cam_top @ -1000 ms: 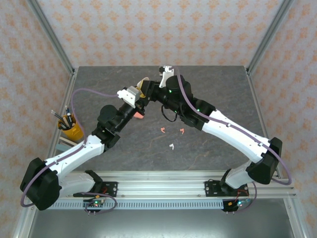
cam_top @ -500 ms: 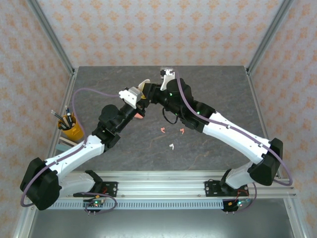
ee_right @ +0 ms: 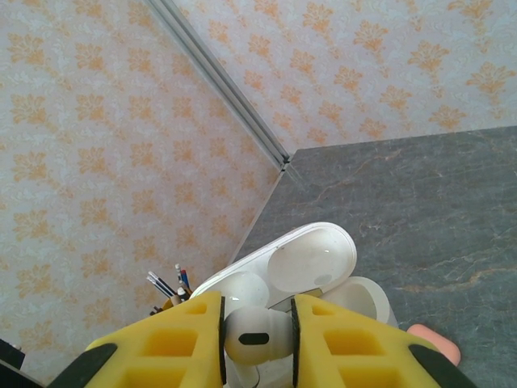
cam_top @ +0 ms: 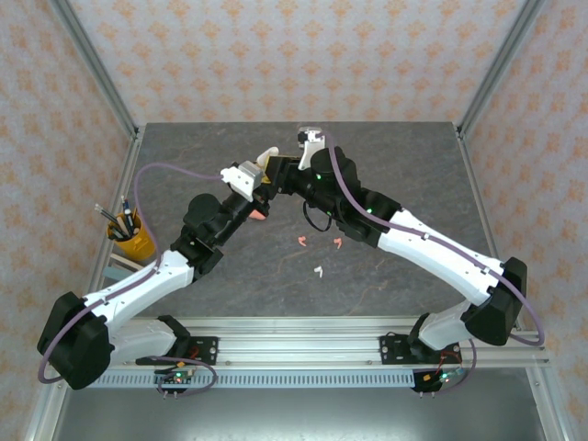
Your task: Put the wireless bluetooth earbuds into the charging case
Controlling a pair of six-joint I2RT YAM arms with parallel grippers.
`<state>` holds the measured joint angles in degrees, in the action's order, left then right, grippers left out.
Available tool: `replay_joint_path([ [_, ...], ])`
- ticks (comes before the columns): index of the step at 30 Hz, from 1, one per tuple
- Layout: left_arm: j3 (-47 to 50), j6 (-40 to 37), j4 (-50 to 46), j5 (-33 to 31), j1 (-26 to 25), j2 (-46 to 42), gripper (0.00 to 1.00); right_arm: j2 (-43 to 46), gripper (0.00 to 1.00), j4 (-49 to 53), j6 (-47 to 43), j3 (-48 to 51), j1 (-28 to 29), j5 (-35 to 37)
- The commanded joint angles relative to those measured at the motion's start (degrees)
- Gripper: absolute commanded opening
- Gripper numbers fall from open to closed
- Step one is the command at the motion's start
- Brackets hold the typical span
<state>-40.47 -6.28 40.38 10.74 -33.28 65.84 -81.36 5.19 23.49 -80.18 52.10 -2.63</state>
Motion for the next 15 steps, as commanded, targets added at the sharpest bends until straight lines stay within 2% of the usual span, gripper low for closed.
replay_joint_path([
  [1,-2.7,0.0,5.0,-0.2,0.3,-1.0,0.00,-0.3,0.24,4.3,-1.1,1.3,0.4,-1.3],
  [11,-2.3,-0.1,5.0,-0.6,0.3,-1.7,0.00,-1.0,0.23,8.3,-1.6,1.6,0.9,-1.9],
  [15,-2.1,-0.4,4.5,-0.8,0.3,-2.1,0.00,-0.3,0.28,9.2,-1.8,2.2,0.9,-1.1],
])
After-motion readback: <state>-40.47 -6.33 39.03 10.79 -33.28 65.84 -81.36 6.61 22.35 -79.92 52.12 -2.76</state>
